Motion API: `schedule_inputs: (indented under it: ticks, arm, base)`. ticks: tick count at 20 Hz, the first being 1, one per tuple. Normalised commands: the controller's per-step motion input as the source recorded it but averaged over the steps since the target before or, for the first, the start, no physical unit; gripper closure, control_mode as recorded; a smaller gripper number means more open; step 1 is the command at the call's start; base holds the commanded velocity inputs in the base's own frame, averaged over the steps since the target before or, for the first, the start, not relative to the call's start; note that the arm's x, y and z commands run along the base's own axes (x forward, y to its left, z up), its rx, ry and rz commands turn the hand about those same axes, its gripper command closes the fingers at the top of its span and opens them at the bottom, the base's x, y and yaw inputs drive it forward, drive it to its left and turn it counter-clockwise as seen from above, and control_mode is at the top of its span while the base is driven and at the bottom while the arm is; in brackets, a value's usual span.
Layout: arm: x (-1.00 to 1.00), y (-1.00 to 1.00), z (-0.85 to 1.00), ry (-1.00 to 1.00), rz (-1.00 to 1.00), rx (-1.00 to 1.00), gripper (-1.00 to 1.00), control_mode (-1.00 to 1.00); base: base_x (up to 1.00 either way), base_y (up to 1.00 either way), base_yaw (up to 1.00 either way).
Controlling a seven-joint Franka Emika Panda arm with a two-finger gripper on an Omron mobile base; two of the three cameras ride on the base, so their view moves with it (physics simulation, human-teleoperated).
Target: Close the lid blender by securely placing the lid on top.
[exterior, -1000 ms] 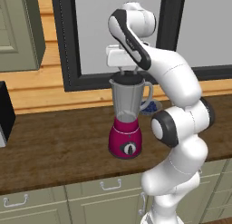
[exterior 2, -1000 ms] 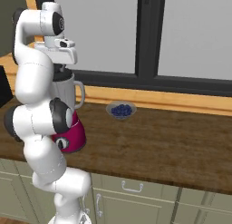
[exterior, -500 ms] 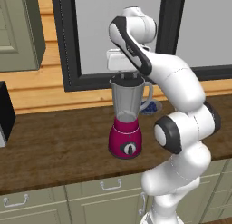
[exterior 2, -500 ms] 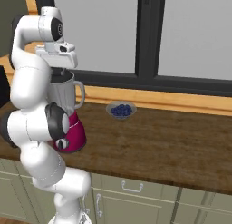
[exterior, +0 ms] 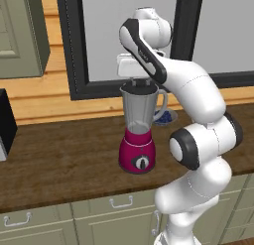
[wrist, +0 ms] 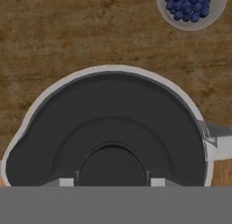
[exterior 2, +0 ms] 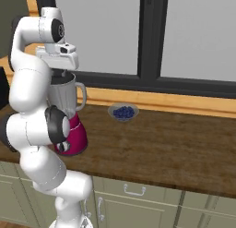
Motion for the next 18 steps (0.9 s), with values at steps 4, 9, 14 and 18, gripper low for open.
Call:
schedule_inputs:
  ticks: [4, 9, 14, 18]
  arm:
    - [-0.19, 0.0, 0.0, -0.07, -0.03, 0.0, -1.0, -1.0]
    - [-0.41, 0.02, 0.0, -0.2, 0.0, -0.01, -1.0, -1.0]
    - [-1.0, 0.31, -0.06, -0.4, 0.0, -0.04, -1.0, -1.0]
    - [-1.0, 0.25, -0.56, -0.19, 0.0, -0.03, -1.0, -1.0]
  base:
    - [0.0, 0.0, 0.0]
    - [0.0, 0.0, 0.0]
    - [0.0, 0.0, 0.0]
    - [0.0, 0.0, 0.0]
